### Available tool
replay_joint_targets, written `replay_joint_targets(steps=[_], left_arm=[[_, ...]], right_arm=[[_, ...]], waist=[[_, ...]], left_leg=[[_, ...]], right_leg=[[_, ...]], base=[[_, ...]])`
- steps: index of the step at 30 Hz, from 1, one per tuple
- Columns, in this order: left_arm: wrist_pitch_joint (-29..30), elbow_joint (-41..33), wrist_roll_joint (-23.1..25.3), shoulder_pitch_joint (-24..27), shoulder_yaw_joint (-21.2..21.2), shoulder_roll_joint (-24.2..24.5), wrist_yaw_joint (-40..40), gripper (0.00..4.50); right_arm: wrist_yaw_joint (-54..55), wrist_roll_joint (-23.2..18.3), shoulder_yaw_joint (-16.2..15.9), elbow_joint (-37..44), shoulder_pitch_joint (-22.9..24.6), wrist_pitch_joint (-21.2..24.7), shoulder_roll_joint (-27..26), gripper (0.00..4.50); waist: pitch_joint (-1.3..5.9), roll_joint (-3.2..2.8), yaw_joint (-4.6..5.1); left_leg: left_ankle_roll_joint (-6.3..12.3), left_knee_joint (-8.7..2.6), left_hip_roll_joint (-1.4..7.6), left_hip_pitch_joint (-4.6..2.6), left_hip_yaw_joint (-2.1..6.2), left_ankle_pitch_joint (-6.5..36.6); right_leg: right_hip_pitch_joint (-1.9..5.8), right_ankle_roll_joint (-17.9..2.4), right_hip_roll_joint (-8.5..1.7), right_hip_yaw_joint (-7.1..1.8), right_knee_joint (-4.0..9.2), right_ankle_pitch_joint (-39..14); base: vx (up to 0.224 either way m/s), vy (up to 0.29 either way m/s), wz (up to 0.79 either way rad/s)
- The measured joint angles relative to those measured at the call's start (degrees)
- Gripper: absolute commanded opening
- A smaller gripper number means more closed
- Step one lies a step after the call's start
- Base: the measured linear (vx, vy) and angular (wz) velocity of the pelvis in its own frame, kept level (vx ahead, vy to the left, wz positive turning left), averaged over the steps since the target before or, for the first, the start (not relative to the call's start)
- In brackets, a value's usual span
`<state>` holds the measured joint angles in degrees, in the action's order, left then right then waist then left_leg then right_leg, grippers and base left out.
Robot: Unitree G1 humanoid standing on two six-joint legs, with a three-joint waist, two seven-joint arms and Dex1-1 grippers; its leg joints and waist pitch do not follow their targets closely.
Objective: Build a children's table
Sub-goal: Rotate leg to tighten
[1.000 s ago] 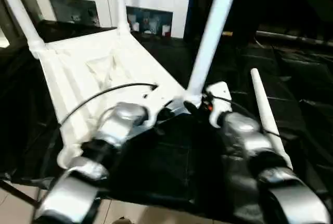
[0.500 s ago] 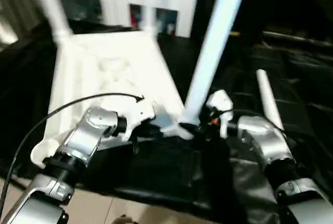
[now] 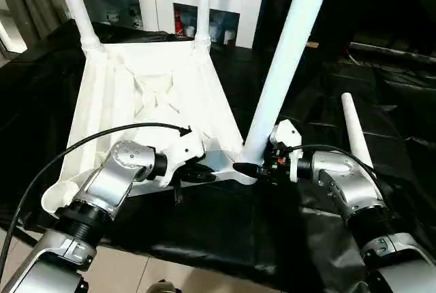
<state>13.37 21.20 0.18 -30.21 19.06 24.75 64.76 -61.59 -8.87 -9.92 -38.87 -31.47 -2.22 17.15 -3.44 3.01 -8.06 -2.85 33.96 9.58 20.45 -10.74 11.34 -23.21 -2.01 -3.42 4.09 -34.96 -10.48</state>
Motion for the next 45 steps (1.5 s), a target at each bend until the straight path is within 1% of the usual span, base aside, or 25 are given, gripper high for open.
replay_joint_targets(steps=[1,5,7,9,12,14,15,19,22,24,26,27,29,32,33,35,36,41,45], left_arm=[[0.0,0.0,0.0,0.0,0.0,0.0,0.0,0.0],[0.2,0.0,0.0,0.0,0.0,0.1,0.0,0.0],[0.9,0.1,0.0,0.0,-0.2,-0.7,-1.5,0.0],[1.9,2.3,1.0,-1.2,-0.6,-2.4,-5.0,0.0],[2.9,5.2,2.1,-3.0,-0.8,-5.4,-9.7,0.0],[4.0,11.3,3.0,-6.7,-1.6,-10.0,-16.3,0.0],[4.2,12.3,3.2,-7.3,-1.8,-11.2,-18.4,0.0],[5.0,18.3,3.8,-11.0,-2.4,-16.1,-25.3,0.0],[5.2,20.9,4.1,-12.7,-2.7,-18.4,-28.5,0.0],[5.2,21.2,4.1,-13.0,-2.8,-18.7,-28.7,0.0],[5.0,21.4,4.2,-13.1,-2.9,-18.7,-28.8,0.0],[5.0,21.4,4.2,-13.1,-2.9,-18.7,-28.8,0.0],[4.8,21.5,4.4,-13.0,-2.8,-18.6,-28.8,0.0],[3.3,21.7,4.6,-13.0,-2.8,-17.6,-28.6,0.0],[3.1,21.7,4.6,-12.9,-2.8,-17.2,-28.5,0.0],[2.9,21.3,4.6,-12.7,-2.8,-16.9,-27.9,0.0],[2.7,20.7,4.6,-12.3,-2.8,-16.4,-27.3,0.0],[0.6,17.2,4.6,-9.9,-2.3,-12.4,-21.8,0.0],[-2.1,14.1,3.8,-7.5,-2.0,-8.1,-15.6,0.0]], right_arm=[[0.0,0.0,0.0,0.0,0.0,0.0,0.0,2.75],[0.4,0.1,0.0,0.0,0.0,0.1,-0.2,2.72],[3.4,0.0,0.8,-0.9,0.0,0.5,-1.5,2.72],[9.3,-0.1,3.0,-3.2,-0.5,1.0,-3.7,2.72],[16.4,-0.1,4.6,-6.1,-2.2,1.9,-5.4,2.72],[28.1,0.2,7.3,-10.1,-4.8,2.2,-8.8,2.72],[31.5,0.4,7.7,-11.1,-5.7,2.5,-9.3,2.72],[45.1,1.0,9.7,-15.1,-8.8,2.8,-12.4,2.72],[51.2,1.4,11.1,-17.6,-11.0,2.7,-13.8,2.72],[52.0,1.7,11.6,-18.1,-11.4,2.6,-14.1,2.72],[52.5,1.8,11.8,-18.9,-11.6,1.5,-14.4,2.72],[52.4,1.8,11.8,-19.2,-11.6,1.0,-14.5,3.07],[52.2,1.7,12.0,-19.9,-11.6,-0.4,-14.6,3.42],[50.2,1.7,12.1,-21.1,-10.9,-0.9,-14.8,3.69],[49.5,1.7,12.1,-21.1,-10.7,-1.2,-14.8,3.69],[47.9,1.9,11.9,-21.1,-10.7,-1.8,-14.2,3.91],[46.6,2.0,11.6,-20.9,-10.6,-2.2,-13.7,4.02],[33.0,2.2,9.1,-16.6,-7.3,-3.1,-9.4,4.02],[19.8,1.7,6.2,-10.2,-3.9,-3.0,-4.0,4.02]], waist=[[0.0,0.0,0.0],[0.0,0.0,0.0],[0.0,0.0,0.13],[0.01,0.0,0.44],[0.02,-0.05,0.9],[0.04,-0.17,1.23],[0.03,-0.17,1.32],[0.1,-0.32,1.21],[0.13,-0.36,1.07],[0.14,-0.36,1.05],[0.13,-0.36,1.01],[0.13,-0.36,0.98],[0.13,-0.36,1.0],[0.11,-0.38,1.42],[0.1,-0.4,1.59],[0.1,-0.4,1.66],[0.1,-0.4,1.69],[0.09,-0.41,1.6],[0.08,-0.38,1.61]], left_leg=[[0.0,0.0,0.0,0.0,0.0,0.0],[0.0,0.0,0.0,-0.01,0.0,0.0],[-0.01,0.01,0.0,-0.07,0.0,0.0],[-0.06,0.06,0.0,-0.27,-0.02,0.0],[-0.18,0.05,0.0,-0.41,0.0,-0.1],[-0.31,0.05,-0.01,-0.41,0.0,-0.2],[-0.35,0.02,0.0,-0.34,0.0,-0.2],[-0.36,0.02,0.01,-0.34,0.01,-0.2],[-0.29,0.0,0.0,-0.24,0.01,-0.2],[-0.21,-0.03,-0.01,-0.22,0.01,-0.2],[-0.21,-0.06,0.0,-0.23,0.01,-0.2],[-0.22,-0.06,0.0,-0.23,0.01,-0.2],[-0.22,-0.06,0.01,-0.23,0.01,-0.2],[-0.23,-0.06,0.01,-0.2,0.0,-0.2],[-0.24,-0.06,0.01,-0.15,0.0,-0.2],[-0.27,-0.08,0.05,-0.14,0.01,-0.2],[-0.27,-0.1,0.06,-0.14,0.0,-0.2],[-0.24,-0.15,0.09,-0.08,0.0,-0.2],[-0.22,-0.14,0.09,-0.02,-0.01,-0.2]], right_leg=[[0.0,0.0,0.0,0.0,0.0,0.0],[0.0,0.0,0.0,0.0,-0.01,0.0],[0.02,0.0,0.0,0.0,-0.05,0.0],[0.14,0.0,0.0,-0.04,-0.11,0.0],[0.27,0.1,0.0,-0.03,-0.11,0.0],[0.27,0.2,0.0,-0.04,-0.12,-0.1],[0.23,0.2,0.0,-0.03,-0.09,0.0],[0.31,0.1,0.0,-0.04,-0.1,0.0],[0.3,0.0,0.0,-0.05,-0.04,0.1],[0.3,0.0,0.0,-0.05,-0.03,0.0],[0.28,0.0,-0.01,-0.03,-0.04,0.0],[0.27,0.0,-0.01,-0.03,-0.05,0.0],[0.27,0.0,-0.01,-0.03,-0.05,0.0],[0.23,0.0,-0.01,-0.04,-0.05,0.0],[0.17,0.0,-0.01,-0.04,-0.07,0.0],[0.13,0.0,0.01,-0.01,-0.11,0.0],[0.11,0.0,0.01,-0.01,-0.11,0.0],[0.09,0.0,0.02,0.05,-0.07,0.0],[0.07,0.0,0.02,0.04,-0.04,0.0]], base=[[0.0,0.0,0.0],[0.0,0.0,0.0],[0.0,0.0,0.0],[0.0,0.0,0.0],[0.0,0.0,0.0],[0.0,0.0,0.0],[0.0,0.0,0.0],[0.0,0.0,0.0],[0.0,0.0,0.0],[0.0,0.0,0.0],[0.0,0.0,0.0],[0.0,0.0,0.0],[0.0,0.0,0.0],[0.0,0.0,0.0],[0.0,0.0,0.0],[0.0,0.0,0.0],[0.0,0.0,0.0],[0.0,0.0,0.0],[0.0,0.0,0.0]])
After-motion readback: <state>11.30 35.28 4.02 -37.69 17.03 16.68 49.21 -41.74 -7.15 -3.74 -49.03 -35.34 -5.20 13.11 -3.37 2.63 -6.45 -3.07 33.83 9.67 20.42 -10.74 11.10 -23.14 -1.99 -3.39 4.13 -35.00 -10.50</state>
